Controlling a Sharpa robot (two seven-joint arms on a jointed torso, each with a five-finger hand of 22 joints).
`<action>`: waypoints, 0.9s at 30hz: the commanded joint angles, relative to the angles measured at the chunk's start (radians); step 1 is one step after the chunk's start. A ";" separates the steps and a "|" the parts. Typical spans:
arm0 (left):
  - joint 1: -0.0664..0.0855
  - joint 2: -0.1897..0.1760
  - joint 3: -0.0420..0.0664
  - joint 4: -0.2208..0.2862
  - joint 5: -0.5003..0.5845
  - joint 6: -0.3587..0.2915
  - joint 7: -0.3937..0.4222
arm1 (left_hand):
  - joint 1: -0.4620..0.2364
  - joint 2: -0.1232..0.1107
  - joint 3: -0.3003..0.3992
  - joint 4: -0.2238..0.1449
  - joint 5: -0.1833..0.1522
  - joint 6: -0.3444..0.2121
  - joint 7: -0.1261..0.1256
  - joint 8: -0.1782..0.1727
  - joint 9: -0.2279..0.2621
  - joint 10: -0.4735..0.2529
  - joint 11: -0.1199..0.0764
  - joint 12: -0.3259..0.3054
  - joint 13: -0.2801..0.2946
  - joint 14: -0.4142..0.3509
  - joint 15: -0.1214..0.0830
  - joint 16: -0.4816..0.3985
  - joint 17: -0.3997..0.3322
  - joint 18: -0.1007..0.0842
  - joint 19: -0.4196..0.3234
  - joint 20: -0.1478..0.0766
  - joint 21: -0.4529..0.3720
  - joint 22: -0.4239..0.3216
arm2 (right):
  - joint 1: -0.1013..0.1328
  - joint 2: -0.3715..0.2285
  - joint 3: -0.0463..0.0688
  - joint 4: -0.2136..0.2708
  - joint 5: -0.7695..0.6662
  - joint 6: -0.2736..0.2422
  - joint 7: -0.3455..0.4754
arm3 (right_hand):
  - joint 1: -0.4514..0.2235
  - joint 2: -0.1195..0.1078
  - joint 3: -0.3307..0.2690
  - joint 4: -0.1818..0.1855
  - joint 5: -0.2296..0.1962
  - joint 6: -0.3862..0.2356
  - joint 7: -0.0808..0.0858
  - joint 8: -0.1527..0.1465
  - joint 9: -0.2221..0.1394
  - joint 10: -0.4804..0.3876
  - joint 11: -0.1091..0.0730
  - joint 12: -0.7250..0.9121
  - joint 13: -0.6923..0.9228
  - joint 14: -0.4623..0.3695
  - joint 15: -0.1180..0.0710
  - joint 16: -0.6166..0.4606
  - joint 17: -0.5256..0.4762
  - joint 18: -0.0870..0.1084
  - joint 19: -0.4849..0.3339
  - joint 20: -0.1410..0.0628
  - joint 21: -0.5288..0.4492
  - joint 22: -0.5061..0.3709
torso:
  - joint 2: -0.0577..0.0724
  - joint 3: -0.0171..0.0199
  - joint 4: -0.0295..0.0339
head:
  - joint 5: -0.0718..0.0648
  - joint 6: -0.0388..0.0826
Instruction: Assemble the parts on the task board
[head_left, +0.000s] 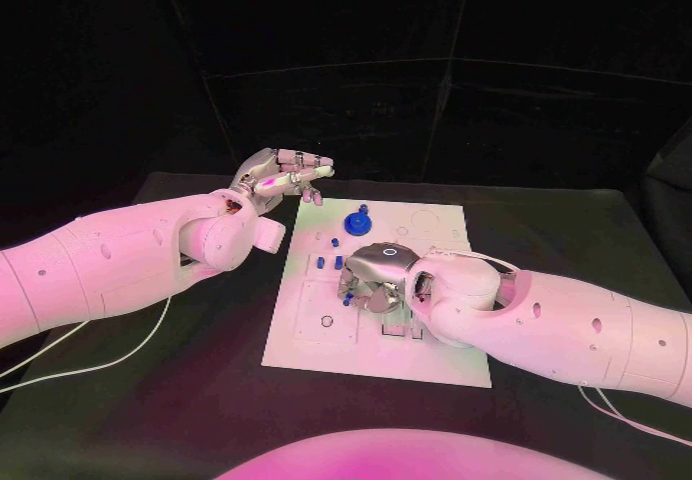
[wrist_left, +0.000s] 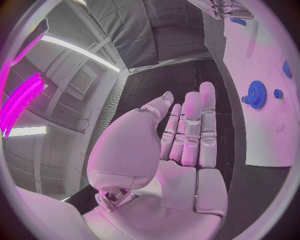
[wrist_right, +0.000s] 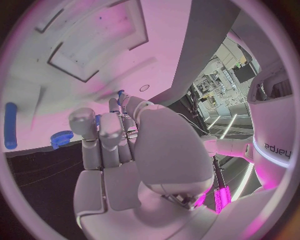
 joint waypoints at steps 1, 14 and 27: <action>0.002 0.001 0.001 0.000 0.004 0.012 0.003 | 0.006 -0.004 -0.001 -0.003 0.002 -0.003 -0.001 0.006 0.000 0.002 0.003 0.006 -0.001 -0.005 0.000 -0.006 -0.001 0.006 -0.001 -0.005 -0.005 -0.002 | 0.000 0.004 -0.001 0.000 -0.016 0.024 -0.006 | -0.012 0.002 0.006 0.000 0.000 -0.005 0.003 -0.005 -0.001 -0.002 0.008 -0.003 0.001 0.014 0.006 0.004 0.001 -0.006 0.000 0.004 0.004 0.000 | 0.000 0.0000 -0.0001 | -0.001 -0.001; 0.002 0.001 0.001 -0.002 0.004 0.014 -0.003 | 0.005 -0.005 -0.001 -0.004 0.002 -0.006 0.000 0.007 0.000 0.000 0.004 0.006 -0.001 -0.005 0.001 -0.007 -0.003 0.006 -0.001 -0.004 -0.006 -0.003 | -0.002 0.016 -0.003 -0.010 -0.018 0.012 0.005 | -0.077 -0.024 -0.021 0.006 0.021 -0.031 0.008 -0.009 -0.003 -0.031 0.016 -0.019 -0.002 0.011 0.013 0.007 -0.003 -0.005 -0.007 0.010 -0.001 -0.007 | 0.000 -0.0006 0.0001 | -0.002 -0.001; 0.002 0.001 0.001 -0.003 0.004 0.017 -0.009 | 0.004 -0.005 -0.001 -0.004 0.002 -0.007 0.000 0.008 0.000 -0.001 0.004 0.006 -0.002 -0.005 0.001 -0.007 -0.003 0.005 0.000 -0.004 -0.007 -0.003 | -0.002 0.010 -0.006 -0.012 -0.012 -0.062 0.004 | -0.113 -0.046 -0.093 -0.005 0.027 -0.173 0.025 -0.010 -0.005 -0.201 0.045 -0.048 -0.001 -0.077 0.038 -0.186 -0.230 0.040 -0.168 0.034 -0.164 -0.250 | 0.000 -0.0003 0.0004 | -0.004 0.001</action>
